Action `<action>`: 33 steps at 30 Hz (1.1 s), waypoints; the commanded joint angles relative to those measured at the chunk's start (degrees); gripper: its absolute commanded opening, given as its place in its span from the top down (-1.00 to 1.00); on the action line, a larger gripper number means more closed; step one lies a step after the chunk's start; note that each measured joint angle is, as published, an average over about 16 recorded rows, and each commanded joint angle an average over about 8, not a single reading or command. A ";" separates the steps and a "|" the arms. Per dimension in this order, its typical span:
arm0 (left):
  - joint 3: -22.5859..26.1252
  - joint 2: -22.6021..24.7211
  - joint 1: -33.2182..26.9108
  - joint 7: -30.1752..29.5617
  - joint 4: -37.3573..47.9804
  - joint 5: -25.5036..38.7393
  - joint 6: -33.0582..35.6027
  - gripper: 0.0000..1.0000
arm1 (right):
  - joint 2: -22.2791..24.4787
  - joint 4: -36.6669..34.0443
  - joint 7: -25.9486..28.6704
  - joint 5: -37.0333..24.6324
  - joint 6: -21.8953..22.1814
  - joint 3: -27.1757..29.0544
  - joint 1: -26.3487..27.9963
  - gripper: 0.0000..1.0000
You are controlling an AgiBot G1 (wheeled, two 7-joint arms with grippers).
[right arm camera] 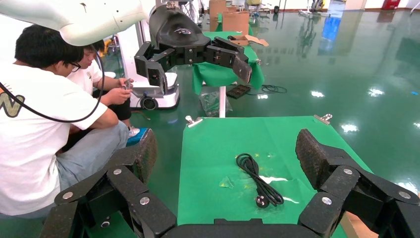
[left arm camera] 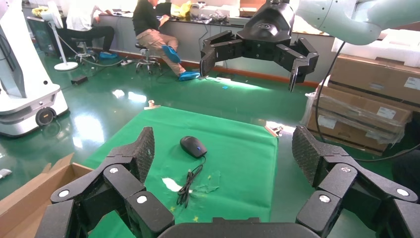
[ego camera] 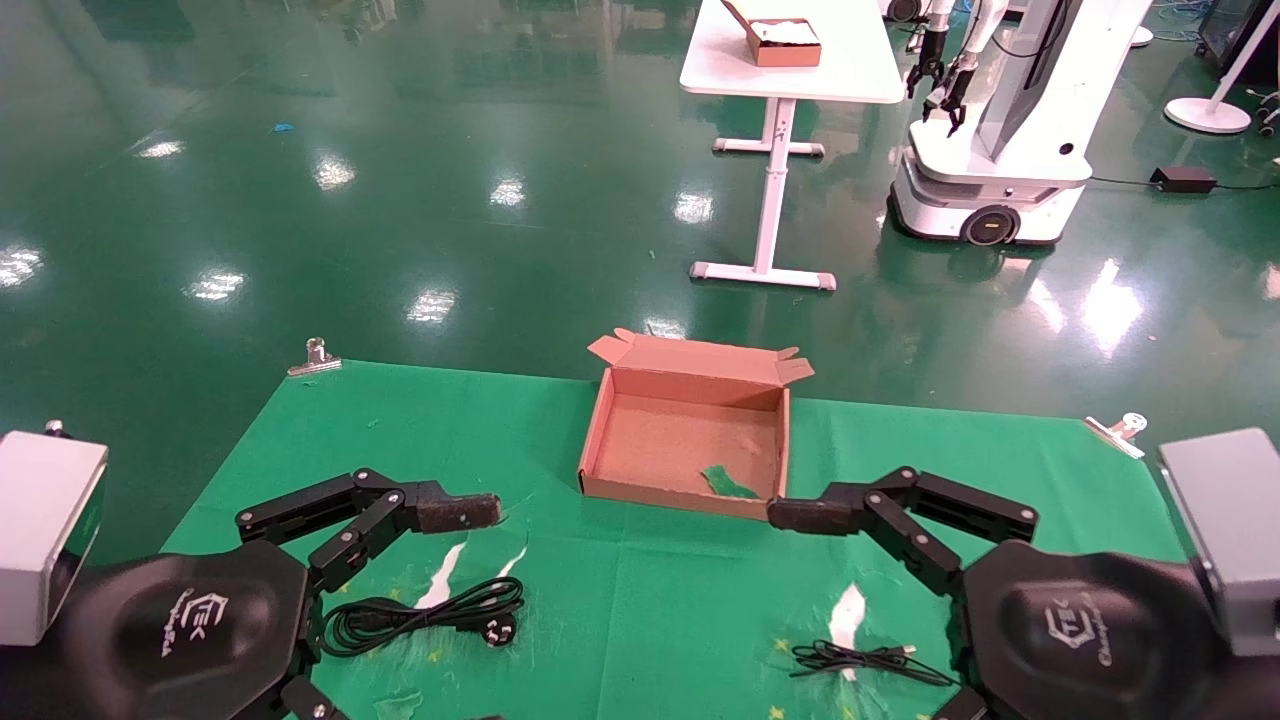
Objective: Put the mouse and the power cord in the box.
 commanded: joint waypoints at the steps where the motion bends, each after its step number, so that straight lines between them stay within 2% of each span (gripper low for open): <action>1: 0.00 0.00 0.00 0.00 0.00 0.00 0.00 -1.00 | 0.00 0.00 0.00 0.00 0.00 0.00 0.00 -1.00; 33: -0.02 -0.02 0.04 0.01 -0.01 -0.04 0.03 -1.00 | 0.03 0.02 0.00 0.04 -0.04 0.04 -0.03 -1.00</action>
